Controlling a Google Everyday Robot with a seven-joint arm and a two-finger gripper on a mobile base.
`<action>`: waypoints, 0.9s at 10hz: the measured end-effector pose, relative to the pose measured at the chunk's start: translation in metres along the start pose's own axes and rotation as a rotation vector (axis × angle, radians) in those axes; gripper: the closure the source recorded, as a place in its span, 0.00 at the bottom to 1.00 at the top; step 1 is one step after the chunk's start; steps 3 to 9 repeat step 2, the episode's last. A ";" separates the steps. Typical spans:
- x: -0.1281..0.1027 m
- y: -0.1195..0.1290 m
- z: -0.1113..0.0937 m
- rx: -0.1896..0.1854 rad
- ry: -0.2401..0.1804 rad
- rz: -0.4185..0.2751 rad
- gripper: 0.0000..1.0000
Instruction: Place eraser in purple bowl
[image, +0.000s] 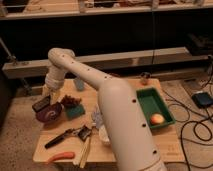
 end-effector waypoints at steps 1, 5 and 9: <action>0.000 0.000 0.000 0.000 0.000 0.000 0.20; -0.002 -0.001 0.001 -0.001 -0.001 -0.002 0.20; -0.002 -0.001 0.001 -0.001 -0.001 -0.002 0.20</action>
